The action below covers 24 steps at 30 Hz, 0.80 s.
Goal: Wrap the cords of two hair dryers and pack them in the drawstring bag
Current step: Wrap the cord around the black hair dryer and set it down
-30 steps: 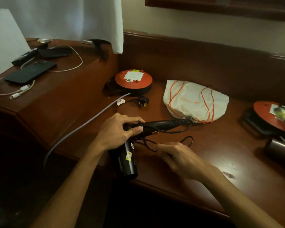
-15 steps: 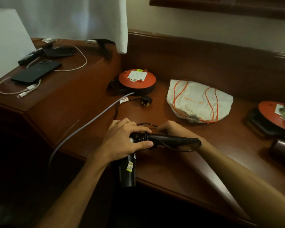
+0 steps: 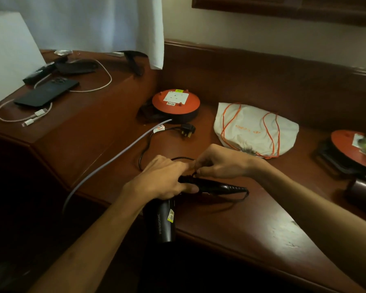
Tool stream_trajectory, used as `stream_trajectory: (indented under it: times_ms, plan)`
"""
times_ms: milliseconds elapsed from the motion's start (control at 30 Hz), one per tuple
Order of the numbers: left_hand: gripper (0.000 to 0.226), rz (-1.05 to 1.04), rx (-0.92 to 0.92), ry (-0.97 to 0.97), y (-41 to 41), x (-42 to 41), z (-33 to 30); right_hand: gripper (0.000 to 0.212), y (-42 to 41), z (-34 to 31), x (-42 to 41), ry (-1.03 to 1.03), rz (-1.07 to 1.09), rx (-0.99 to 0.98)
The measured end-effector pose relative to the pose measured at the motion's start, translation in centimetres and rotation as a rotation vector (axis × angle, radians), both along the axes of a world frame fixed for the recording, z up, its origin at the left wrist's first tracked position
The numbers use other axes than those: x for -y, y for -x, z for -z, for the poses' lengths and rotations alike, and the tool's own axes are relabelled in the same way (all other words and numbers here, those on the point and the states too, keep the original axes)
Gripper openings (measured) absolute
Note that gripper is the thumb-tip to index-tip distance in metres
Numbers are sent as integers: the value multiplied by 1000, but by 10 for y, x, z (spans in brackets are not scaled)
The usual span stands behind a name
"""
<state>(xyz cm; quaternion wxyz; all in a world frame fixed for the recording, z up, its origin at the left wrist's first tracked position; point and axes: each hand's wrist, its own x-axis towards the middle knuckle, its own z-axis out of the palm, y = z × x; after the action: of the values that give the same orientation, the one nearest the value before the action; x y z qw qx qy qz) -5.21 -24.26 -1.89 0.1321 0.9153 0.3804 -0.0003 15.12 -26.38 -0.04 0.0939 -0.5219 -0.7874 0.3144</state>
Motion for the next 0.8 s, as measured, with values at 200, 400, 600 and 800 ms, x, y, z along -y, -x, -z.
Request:
stream_trajectory:
  times_ms: [200,400,600,800]
  plan:
    - [53,-25,68,-78,1,3,4,27,0,-16,11,-201,53,318]
    - [49,-89,194,-151,5,10,11,27,-13,-44,37,-232,86,302]
    - [37,-185,339,-174,12,12,23,27,-28,-37,70,32,53,28]
    - [33,-273,465,-173,12,17,21,30,-20,-12,91,-279,228,180]
